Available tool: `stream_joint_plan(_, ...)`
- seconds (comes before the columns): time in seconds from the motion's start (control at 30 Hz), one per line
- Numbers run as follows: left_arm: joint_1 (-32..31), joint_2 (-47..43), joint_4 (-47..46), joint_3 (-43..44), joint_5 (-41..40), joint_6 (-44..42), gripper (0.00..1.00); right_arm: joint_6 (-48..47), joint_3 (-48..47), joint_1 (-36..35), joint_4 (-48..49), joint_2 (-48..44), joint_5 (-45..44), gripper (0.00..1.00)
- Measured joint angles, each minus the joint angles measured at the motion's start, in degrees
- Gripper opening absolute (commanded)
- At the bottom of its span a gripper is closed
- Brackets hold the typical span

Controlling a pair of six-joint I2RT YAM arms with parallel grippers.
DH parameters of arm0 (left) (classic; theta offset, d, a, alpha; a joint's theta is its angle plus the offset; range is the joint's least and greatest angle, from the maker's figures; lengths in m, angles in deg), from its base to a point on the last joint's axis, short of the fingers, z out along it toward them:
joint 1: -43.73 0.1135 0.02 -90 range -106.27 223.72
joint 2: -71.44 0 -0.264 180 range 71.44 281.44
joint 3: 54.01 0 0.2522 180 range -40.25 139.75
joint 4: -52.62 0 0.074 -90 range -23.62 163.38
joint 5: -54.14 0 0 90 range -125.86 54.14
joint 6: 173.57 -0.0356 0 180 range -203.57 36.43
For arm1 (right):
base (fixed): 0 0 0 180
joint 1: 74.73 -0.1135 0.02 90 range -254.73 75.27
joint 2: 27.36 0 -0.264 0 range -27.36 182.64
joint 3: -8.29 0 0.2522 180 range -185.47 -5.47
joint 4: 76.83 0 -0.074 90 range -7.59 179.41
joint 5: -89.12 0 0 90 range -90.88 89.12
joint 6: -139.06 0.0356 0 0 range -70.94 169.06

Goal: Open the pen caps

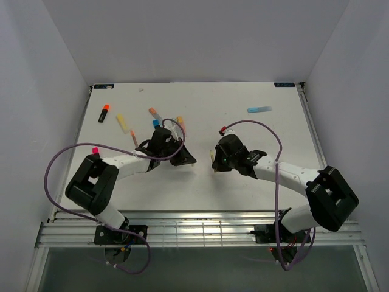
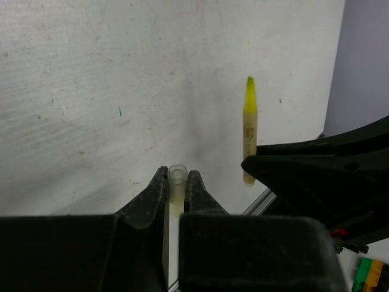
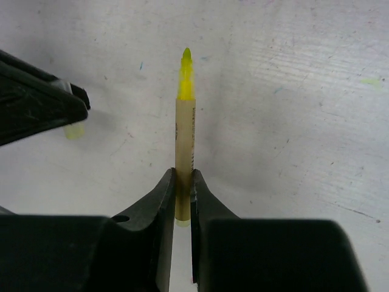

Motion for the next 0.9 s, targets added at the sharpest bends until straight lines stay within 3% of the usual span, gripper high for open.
stream_joint_plan(0.17, -1.9, 5.1, 0.3, 0.5, 0.3, 0.0, 0.0, -1.3, -0.7, 2.3, -0.6, 3.1, -0.4, 0.08)
stream_joint_plan(0.43, -2.1, 5.0, -0.2, 0.1, 0.8, -0.4, 0.0, -4.7, -3.0, 6.4, -1.7, 8.4, -1.5, 0.08)
stream_joint_plan(0.9, -3.0, -3.1, -3.2, -8.4, 2.5, 1.6, 0.0, -8.3, -21.3, 10.6, -3.1, 24.3, -2.1, 0.08)
